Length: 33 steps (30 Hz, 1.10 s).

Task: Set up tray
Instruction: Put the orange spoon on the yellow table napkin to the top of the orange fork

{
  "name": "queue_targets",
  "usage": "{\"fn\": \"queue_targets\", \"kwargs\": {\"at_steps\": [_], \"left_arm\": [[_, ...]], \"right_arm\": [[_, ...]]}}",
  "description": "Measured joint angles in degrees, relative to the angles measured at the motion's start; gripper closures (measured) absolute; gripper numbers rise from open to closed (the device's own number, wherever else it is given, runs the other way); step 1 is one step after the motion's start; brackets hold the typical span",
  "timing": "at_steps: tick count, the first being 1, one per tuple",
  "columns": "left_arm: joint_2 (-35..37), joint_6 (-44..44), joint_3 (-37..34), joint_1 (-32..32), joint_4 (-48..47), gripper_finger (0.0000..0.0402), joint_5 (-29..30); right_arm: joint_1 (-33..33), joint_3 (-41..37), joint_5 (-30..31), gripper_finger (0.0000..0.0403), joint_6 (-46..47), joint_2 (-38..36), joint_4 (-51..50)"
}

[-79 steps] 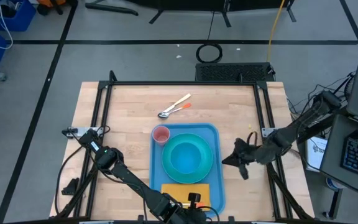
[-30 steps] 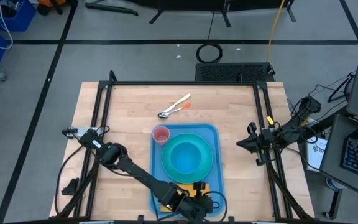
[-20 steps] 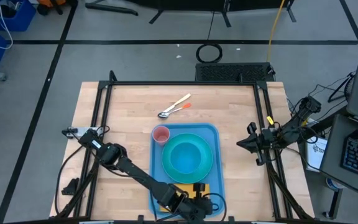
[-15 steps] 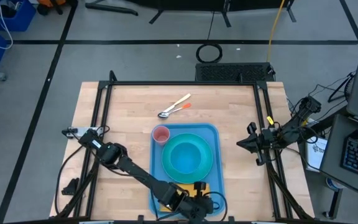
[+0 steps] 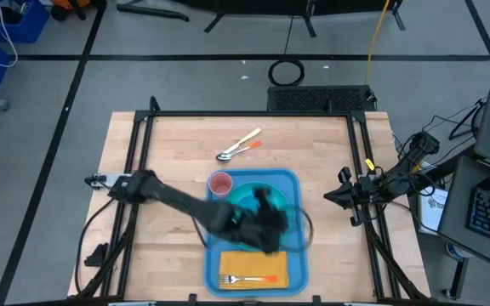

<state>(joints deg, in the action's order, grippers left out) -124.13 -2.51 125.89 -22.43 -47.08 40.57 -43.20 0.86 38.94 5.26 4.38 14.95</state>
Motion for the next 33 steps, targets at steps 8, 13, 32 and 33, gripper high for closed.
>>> {"fn": "queue_targets", "kwargs": {"at_steps": [8,13,32,33], "left_arm": [[10.38,5.54,0.07,8.82,-7.35,0.0371,24.36],[16.37,1.18,0.11,21.64,-16.32,0.0371,5.99],[18.31,9.39,0.09,49.42,-22.31,0.0371,-23.85],[18.27,9.44,0.07,50.3,-22.06,0.0371,-24.94]], "right_arm": [[0.0,-0.02,0.02,0.0403,0.02,0.2,0.06],[0.0,-0.02,-0.03,0.0403,0.02,0.28,0.04],[-0.01,-0.02,0.0,0.0403,0.02,0.57,0.1],[0.0,-0.02,0.0,0.0403,0.02,0.57,0.1]]}}
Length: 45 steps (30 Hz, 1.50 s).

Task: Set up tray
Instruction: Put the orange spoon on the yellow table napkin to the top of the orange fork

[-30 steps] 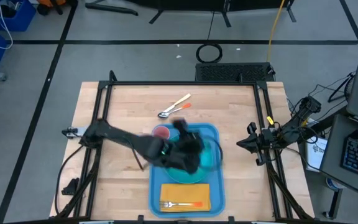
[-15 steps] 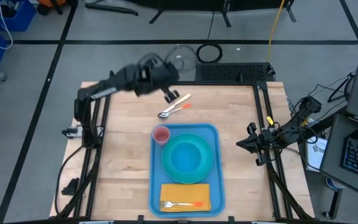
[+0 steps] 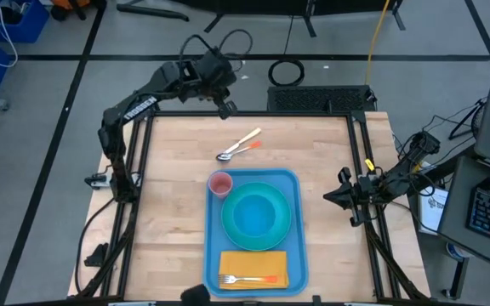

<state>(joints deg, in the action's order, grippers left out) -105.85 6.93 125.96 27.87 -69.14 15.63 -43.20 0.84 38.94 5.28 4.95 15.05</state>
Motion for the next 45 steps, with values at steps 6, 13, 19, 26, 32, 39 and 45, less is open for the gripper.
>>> {"fn": "queue_targets", "kwargs": {"at_steps": [6,13,19,26,32,39,45], "left_arm": [[-2.92,4.9,-5.07,5.27,-0.25,0.0371,-13.6],[-4.22,9.38,-14.02,8.8,7.75,0.0371,-16.46],[-4.18,11.53,-20.12,10.0,12.17,0.037,-24.13],[-4.1,12.13,-23.77,9.29,15.05,0.0355,-29.68],[-4.08,10.18,-27.05,6.77,17.27,0.0269,-28.64],[-4.12,6.72,-33.38,2.94,24.73,0.0182,-27.88],[-4.12,3.12,-37.39,0.9,26.83,0.0172,-24.2]], "right_arm": [[0.0,0.0,-0.01,0.0403,0.0,0.0,-0.05],[0.0,-0.02,0.0,0.0403,0.0,-0.02,0.04],[-0.01,-0.04,-0.01,0.0403,0.0,-0.02,0.04],[0.0,-0.04,0.0,0.0403,0.0,-0.02,0.04],[0.0,-0.04,0.0,0.0403,0.0,-0.02,0.06],[0.0,-0.02,-0.02,0.0403,-0.02,-0.02,0.04],[-0.01,-0.02,-0.01,0.0403,0.0,-0.02,0.05]]}}
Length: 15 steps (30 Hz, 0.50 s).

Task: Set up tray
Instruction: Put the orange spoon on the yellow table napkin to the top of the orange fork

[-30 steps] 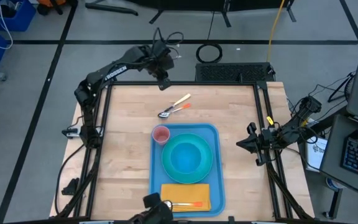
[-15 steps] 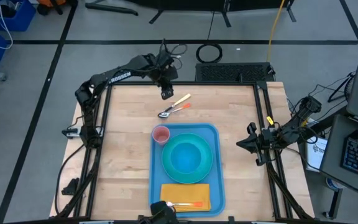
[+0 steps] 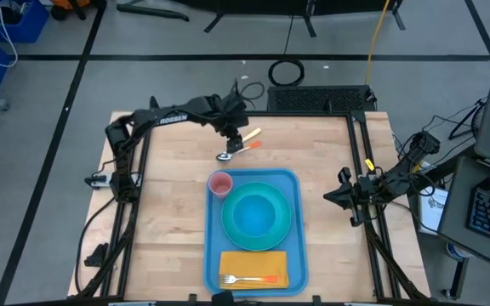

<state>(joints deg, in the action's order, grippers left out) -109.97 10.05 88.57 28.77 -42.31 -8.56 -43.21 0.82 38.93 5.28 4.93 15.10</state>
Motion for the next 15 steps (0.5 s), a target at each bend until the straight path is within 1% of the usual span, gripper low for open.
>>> {"fn": "queue_targets", "kwargs": {"at_steps": [2,5,10,15], "left_arm": [[-0.02,1.12,-1.17,-0.92,-0.03,0.0172,1.18],[0.0,3.5,-1.9,-2.03,0.87,0.0172,-0.74],[-1.47,3.63,-2.12,-3.01,2.07,0.0172,-3.02],[-4.13,3.33,-2.12,-2.64,1.97,0.0172,-3.4]], "right_arm": [[0.01,0.0,0.01,0.0403,0.0,0.0,0.01],[0.01,0.0,-0.01,0.0403,0.0,0.01,0.0],[0.01,0.0,0.01,0.0403,-0.01,0.02,-0.01],[0.01,0.02,0.01,0.0403,0.0,0.0,-0.05]]}}
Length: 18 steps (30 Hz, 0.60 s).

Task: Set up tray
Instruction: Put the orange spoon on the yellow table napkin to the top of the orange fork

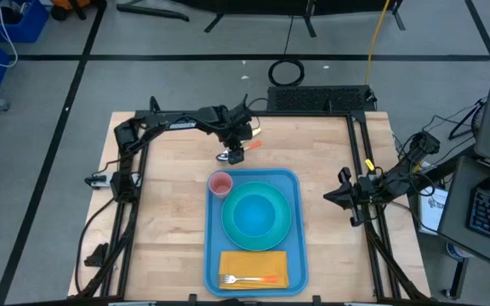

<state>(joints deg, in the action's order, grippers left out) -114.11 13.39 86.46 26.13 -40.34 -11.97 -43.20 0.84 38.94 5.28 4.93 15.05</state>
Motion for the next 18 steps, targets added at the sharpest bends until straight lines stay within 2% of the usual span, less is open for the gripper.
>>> {"fn": "queue_targets", "kwargs": {"at_steps": [6,10,18], "left_arm": [[-0.3,-1.07,0.0,0.02,1.53,0.0172,2.63],[-0.3,-0.01,0.0,0.62,1.14,0.0172,-1.69],[-0.3,-1.03,0.0,1.18,-0.36,0.0172,-2.08]], "right_arm": [[0.0,0.0,0.0,0.0403,0.0,0.0,0.04],[-0.01,0.0,0.0,0.0403,-0.01,0.0,0.04],[0.0,0.0,0.0,0.0403,0.0,0.0,0.02]]}}
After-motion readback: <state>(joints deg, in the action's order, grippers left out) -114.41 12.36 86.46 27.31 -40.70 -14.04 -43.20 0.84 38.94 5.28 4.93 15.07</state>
